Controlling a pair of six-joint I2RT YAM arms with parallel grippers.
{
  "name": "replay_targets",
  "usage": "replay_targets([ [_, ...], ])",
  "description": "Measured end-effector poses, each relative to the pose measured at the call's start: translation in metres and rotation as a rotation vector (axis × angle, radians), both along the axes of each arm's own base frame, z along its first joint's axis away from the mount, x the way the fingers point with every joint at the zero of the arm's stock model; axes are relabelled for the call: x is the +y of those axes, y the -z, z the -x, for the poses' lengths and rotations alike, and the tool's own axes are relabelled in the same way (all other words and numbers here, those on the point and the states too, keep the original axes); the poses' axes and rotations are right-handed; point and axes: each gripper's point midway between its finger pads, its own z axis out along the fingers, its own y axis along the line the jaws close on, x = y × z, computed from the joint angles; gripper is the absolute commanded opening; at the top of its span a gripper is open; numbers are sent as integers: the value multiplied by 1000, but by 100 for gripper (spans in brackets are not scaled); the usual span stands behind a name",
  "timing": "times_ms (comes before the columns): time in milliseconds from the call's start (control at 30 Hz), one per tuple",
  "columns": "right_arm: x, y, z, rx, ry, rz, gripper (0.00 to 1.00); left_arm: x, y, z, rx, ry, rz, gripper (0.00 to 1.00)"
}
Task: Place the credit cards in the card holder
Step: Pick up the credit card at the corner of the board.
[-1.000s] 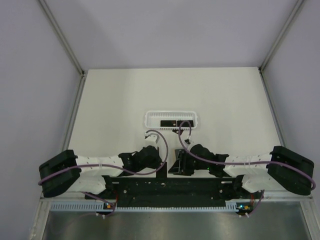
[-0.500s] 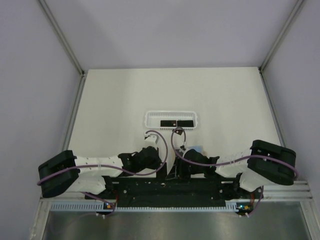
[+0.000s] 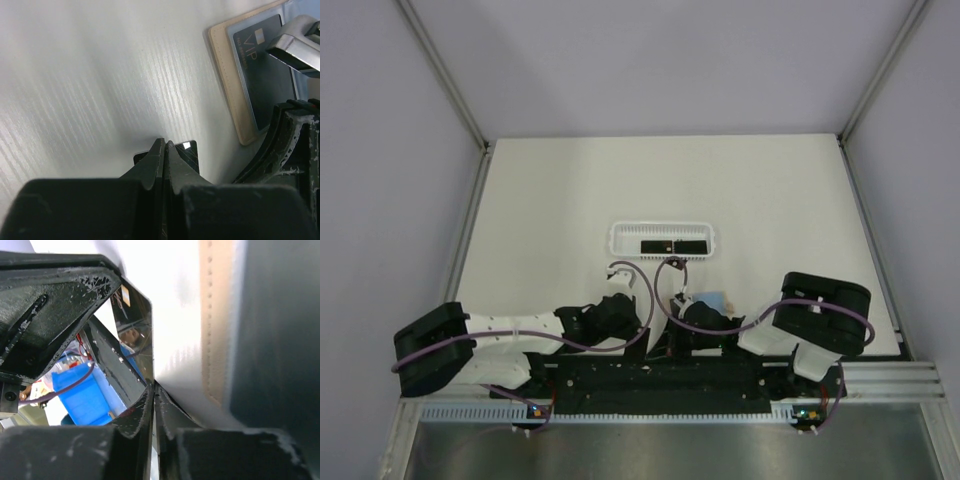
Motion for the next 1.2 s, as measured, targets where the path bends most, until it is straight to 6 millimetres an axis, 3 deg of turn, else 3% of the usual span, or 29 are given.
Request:
replay_targets([
  [333,-8,-6,-9,-55,56,-21,0,9,-1,1,-4,-12,-26,0],
  [467,-8,-17,-14,-101,57,-10,18,15,-8,-1,-24,-30,-25,0],
  [567,-7,-22,-16,-122,47,-4,25,18,-10,-3,-37,-43,-32,0],
  [833,-11,-13,-6,-104,-1,52,33,34,-2,5,12,-76,-77,0],
  [1200,-3,-7,5,-58,-45,64,36,60,1,23,92,-149,-73,0],
])
